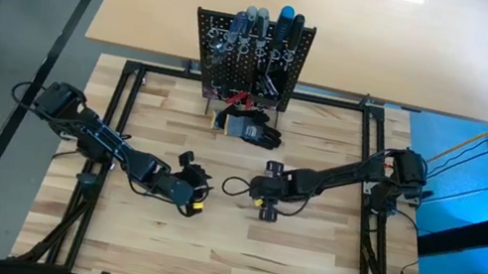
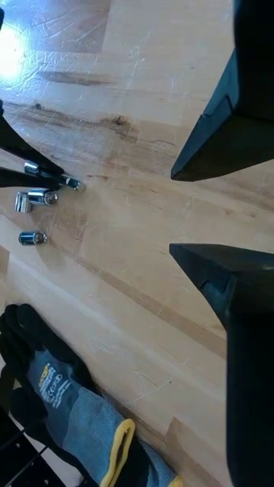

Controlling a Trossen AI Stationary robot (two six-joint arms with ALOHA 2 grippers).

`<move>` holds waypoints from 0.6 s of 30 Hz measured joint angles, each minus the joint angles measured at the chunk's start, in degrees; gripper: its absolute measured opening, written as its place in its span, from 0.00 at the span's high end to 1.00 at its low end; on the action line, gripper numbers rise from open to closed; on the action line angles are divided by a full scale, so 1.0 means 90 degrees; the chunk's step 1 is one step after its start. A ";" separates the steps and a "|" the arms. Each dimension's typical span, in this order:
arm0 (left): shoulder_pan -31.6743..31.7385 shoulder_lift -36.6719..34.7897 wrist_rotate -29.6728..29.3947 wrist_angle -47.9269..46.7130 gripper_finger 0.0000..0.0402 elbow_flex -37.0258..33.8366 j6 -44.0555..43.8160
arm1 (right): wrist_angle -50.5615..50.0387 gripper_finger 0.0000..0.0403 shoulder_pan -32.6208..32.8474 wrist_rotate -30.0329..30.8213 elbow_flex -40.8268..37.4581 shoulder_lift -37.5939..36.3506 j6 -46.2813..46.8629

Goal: Hang tools onto peg board
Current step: Put the extension bar into the pegboard bin

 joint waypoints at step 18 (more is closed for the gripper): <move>0.0000 0.0000 0.0000 0.0001 0.67 -0.0002 -0.0002 | -0.0663 0.89 -0.0268 0.1678 0.1981 -0.1327 -0.1550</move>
